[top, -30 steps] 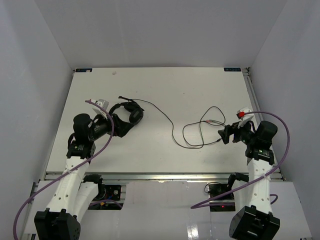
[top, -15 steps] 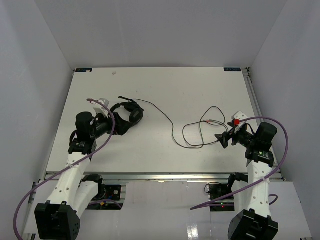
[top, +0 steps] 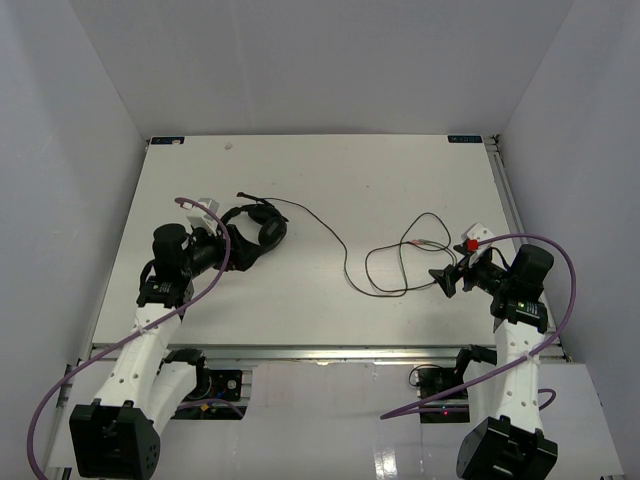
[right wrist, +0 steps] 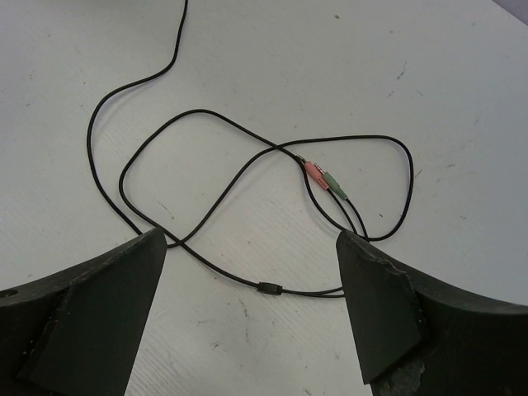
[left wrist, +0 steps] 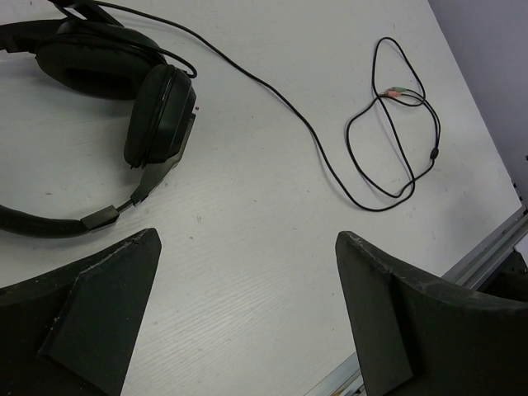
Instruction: Wrap the headphones
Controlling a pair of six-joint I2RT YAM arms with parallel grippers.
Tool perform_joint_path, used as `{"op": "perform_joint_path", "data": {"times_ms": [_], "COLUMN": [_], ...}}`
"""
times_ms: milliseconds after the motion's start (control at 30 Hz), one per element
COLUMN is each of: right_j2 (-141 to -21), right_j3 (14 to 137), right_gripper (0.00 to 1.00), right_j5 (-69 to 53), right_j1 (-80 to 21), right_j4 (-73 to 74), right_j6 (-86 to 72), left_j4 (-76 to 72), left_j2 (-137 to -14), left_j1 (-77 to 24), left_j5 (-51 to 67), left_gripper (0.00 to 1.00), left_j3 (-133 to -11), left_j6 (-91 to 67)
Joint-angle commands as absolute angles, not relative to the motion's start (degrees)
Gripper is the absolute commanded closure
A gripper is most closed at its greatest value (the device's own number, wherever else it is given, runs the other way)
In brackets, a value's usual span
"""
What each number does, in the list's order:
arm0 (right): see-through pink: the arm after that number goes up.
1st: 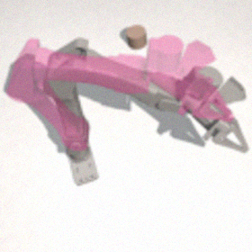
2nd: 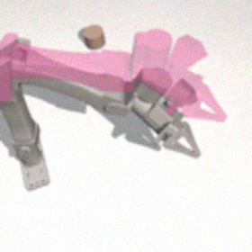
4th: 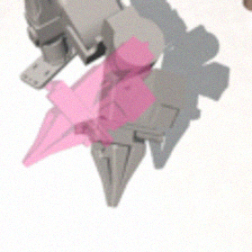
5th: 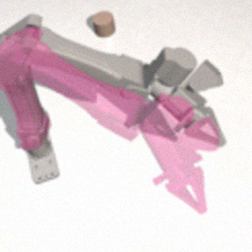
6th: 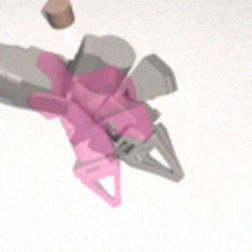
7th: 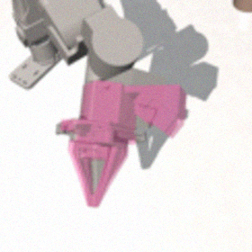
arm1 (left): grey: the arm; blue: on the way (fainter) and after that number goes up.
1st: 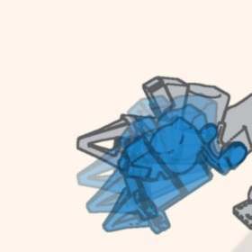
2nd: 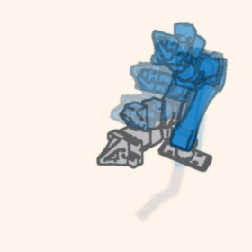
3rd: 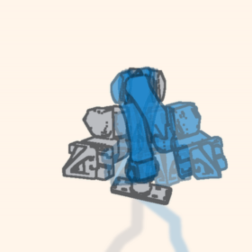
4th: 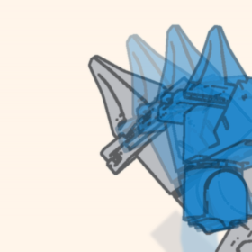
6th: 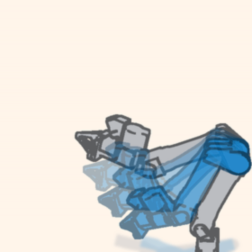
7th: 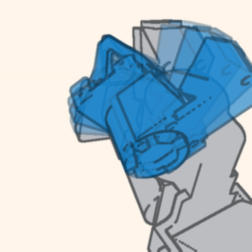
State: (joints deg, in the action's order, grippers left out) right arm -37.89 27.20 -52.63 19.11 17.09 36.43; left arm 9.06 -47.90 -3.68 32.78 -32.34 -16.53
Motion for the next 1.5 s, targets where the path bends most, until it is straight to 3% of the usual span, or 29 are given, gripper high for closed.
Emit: {"op": "perform_joint_path", "data": {"times_ms": [0,400,1033,1467], "right_j2": [-38.0,-38.5,-38.4,-38.2], "right_j3": [26.7,27.2,27.4,27.6], "right_gripper": [0.10,0.10,0.10,0.10], "right_j5": [-53.8,-54.4,-55.5,-55.7], "right_j1": [19.3,19.3,19.3,19.3], "right_j4": [17.6,18.4,19.0,19.3], "right_j6": [37.1,37.8,38.1,38.4], "left_j4": [9.4,9.9,15.2,15.7], "left_j2": [-47.3,-48.6,-56.7,-64.6], "left_j1": [-3.6,-3.6,-1.9,-1.6], "left_j5": [32.2,30.8,10.2,10.9], "left_gripper": [0.02,0.02,0.02,0.02], "left_j3": [-34.0,-34.1,-37.0,-40.1], "left_j6": [-15.8,-16.2,-22.4,-23.8]}}
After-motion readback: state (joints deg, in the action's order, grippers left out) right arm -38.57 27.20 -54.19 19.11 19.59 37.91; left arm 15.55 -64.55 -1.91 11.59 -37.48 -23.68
